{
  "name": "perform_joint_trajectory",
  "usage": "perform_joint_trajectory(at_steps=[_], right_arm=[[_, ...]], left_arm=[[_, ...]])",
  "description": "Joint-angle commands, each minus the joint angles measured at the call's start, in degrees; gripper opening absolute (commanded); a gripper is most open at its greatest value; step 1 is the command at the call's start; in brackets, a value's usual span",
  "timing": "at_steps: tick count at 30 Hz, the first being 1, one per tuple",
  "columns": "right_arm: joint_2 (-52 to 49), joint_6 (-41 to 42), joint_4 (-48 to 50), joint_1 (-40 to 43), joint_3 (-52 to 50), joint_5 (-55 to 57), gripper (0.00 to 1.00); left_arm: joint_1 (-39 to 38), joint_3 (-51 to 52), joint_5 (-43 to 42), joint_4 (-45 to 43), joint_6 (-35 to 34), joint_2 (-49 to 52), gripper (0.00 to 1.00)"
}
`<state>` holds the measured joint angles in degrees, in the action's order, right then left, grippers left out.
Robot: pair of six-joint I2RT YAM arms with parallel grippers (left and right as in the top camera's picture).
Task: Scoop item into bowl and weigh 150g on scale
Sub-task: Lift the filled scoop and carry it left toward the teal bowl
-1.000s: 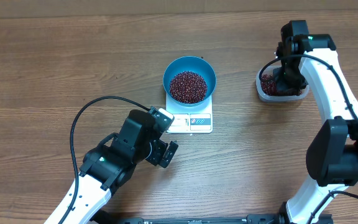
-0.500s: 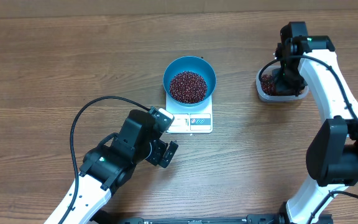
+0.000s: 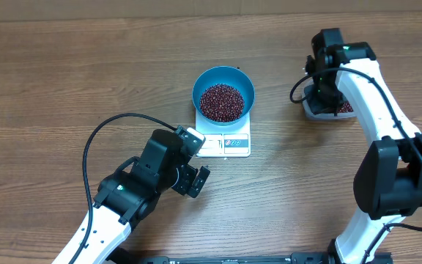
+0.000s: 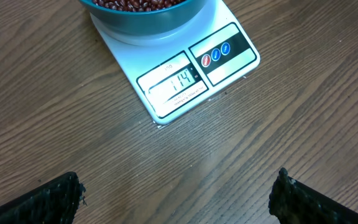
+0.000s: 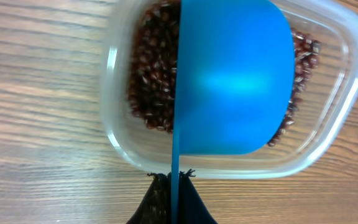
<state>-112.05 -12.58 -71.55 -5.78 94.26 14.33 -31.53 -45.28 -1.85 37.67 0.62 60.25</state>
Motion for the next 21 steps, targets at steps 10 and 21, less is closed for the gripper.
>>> perform_joint_trajectory(at_steps=[10,21], right_arm=[[-0.3,-1.5,-0.9,0.7,-0.3,-11.0,0.04],[-0.1,-3.0,-1.2,9.0,0.0,-27.5,0.04]], left_arm=[[-0.3,0.1,0.4,-0.2,0.7,0.4,0.99],[-0.3,0.1,0.4,-0.1,0.7,0.4,1.00]])
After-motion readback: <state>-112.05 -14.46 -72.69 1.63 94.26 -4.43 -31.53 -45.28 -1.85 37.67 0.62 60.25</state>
